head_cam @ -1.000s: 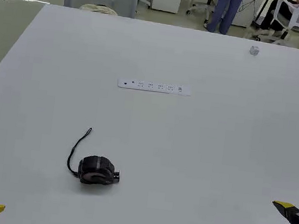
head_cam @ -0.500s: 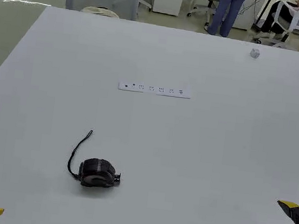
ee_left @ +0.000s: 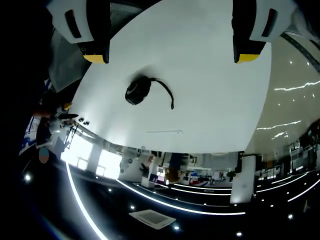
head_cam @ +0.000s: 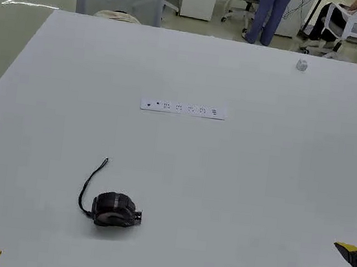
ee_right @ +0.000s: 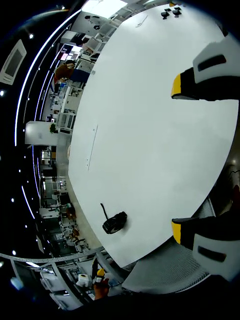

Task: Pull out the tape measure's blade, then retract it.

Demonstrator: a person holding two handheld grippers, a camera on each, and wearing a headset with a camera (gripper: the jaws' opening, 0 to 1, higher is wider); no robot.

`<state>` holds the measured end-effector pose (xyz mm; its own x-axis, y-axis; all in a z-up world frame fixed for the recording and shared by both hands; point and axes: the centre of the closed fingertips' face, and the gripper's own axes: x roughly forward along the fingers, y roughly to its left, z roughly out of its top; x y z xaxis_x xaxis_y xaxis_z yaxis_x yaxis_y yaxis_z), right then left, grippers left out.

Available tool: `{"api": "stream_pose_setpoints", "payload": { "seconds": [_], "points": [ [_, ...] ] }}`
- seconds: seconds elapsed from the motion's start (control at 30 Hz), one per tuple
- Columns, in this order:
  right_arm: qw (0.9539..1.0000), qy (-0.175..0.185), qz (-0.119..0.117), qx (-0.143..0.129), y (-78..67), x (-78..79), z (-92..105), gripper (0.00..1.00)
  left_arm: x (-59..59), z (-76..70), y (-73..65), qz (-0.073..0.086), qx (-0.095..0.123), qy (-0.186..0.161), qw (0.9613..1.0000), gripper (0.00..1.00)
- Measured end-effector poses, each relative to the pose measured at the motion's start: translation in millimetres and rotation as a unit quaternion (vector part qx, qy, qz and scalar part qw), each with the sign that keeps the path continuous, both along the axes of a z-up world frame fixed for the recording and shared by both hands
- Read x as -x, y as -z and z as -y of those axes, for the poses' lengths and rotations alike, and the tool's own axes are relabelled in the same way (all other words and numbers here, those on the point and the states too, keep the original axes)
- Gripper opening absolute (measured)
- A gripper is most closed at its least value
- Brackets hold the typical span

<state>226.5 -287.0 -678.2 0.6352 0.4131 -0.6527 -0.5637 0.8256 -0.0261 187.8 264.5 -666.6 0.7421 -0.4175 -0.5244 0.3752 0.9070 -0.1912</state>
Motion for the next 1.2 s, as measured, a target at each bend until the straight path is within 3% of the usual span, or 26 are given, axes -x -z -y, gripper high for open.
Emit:
{"api": "stream_pose_setpoints", "payload": {
  "seconds": [0.37,0.63,1.2],
  "points": [
    [1.0000,0.004,0.002,0.000,-0.4,1.4,3.5,1.00,-2.9,0.0,0.0,0.001,-0.003,0.000,1.0000,1.00],
    [0.9999,-0.013,0.001,0.007,1.6,1.7,0.9,1.00,-3.9,7.8,1.3,-0.003,0.000,0.006,1.0000,1.00],
    [0.9989,-0.046,0.000,0.008,-1.0,-10.7,-18.1,1.00,-13.5,15.2,-4.0,0.018,0.001,0.005,0.9998,1.00]
  ]
}}
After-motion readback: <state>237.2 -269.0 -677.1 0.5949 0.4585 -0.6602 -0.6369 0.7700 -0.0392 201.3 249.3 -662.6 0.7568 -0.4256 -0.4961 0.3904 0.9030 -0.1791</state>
